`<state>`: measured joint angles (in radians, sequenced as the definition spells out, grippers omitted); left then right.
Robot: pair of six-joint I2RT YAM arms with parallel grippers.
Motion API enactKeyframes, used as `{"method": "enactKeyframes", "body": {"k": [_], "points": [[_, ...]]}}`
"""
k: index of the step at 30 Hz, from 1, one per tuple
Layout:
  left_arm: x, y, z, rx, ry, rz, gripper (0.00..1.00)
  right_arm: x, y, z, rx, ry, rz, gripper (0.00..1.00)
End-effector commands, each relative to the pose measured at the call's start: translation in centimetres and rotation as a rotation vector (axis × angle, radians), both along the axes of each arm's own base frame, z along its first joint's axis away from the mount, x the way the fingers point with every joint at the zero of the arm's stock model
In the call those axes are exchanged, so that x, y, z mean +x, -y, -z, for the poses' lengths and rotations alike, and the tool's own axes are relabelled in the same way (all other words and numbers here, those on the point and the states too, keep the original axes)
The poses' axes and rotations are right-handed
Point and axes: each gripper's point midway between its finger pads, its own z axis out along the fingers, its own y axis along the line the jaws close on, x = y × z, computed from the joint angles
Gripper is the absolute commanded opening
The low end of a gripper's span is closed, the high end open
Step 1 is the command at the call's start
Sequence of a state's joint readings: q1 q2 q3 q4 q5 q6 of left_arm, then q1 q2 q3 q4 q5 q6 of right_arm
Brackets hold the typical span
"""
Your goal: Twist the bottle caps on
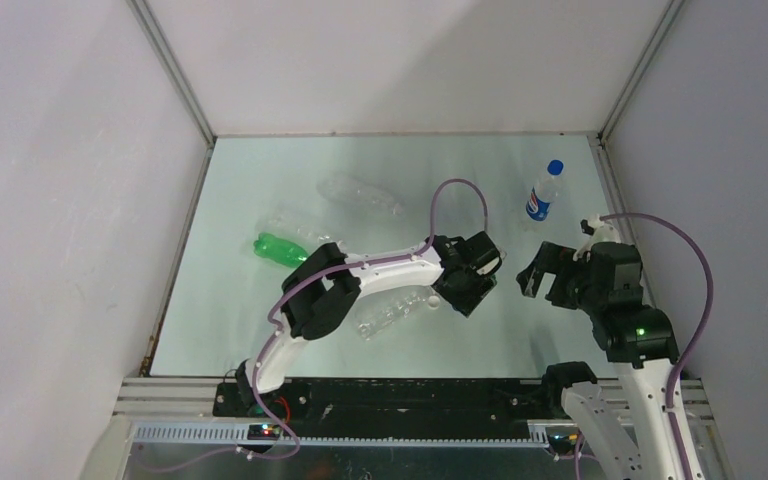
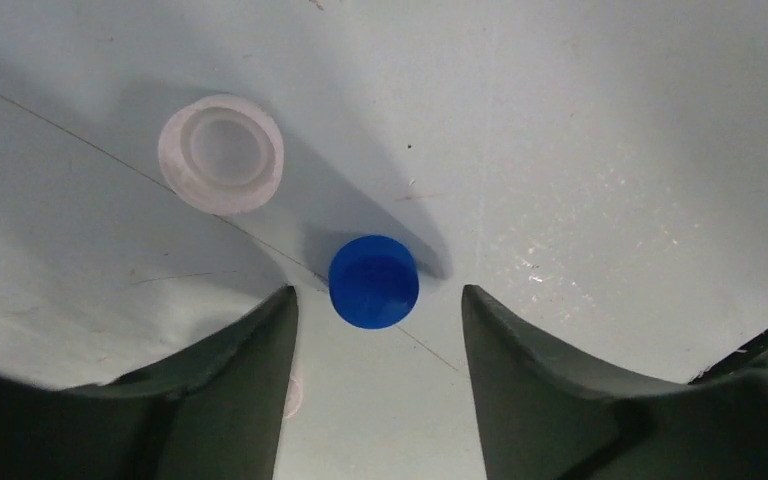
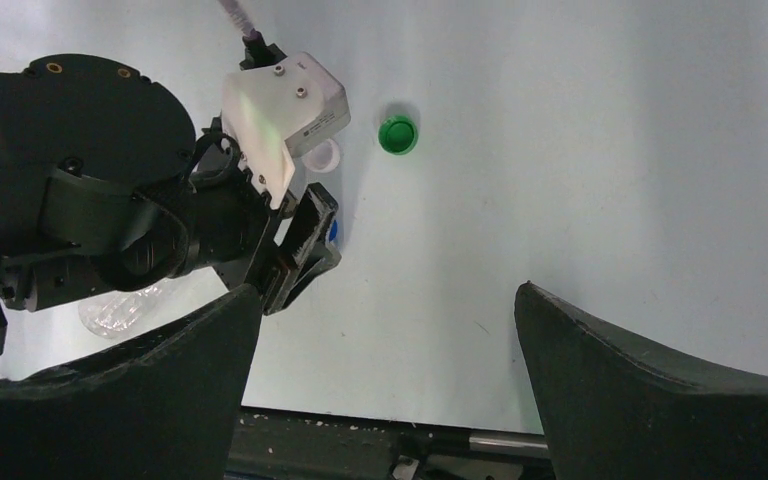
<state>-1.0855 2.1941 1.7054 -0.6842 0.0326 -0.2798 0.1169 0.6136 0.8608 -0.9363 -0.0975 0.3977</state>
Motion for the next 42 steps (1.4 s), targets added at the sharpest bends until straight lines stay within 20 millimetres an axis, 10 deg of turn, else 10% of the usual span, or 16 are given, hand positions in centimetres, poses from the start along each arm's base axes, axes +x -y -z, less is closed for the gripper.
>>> {"method": "enactKeyframes", "body": {"k": [1,8,15,20,28,42], "points": [[0.4,0.7,-4.5,-0.087,0.055,-0.033,0.69,0.2,0.2,-2.1,-0.032,0.084,-0.022,0.99],[2.8,-0.9,-13.4,-0.19,0.257,-0.109,0.97,0.3,-0.1,-3.8,-0.028,0.133,-0.051,0.99],[5.0,-8.8,-20.5,-0.196,0.536,-0.259,0.97,0.8,-1.1,-5.6,-0.002,0.172,-0.105,0.99],[3.6,-14.7,-19.4,-0.134,0.581,-0.364,0.98,1.5,-2.1,-5.6,0.022,0.164,-0.143,0.99],[1.1,-16.0,-14.6,-0.211,0.407,-0.445,1.0,3.3,-3.9,-3.9,0.004,0.1,-0.197,0.98],[3.5,-21.0,-15.1,-0.224,0.47,-0.565,0.98,5.5,-8.9,-0.5,-0.034,0.008,-0.272,0.97]]}}
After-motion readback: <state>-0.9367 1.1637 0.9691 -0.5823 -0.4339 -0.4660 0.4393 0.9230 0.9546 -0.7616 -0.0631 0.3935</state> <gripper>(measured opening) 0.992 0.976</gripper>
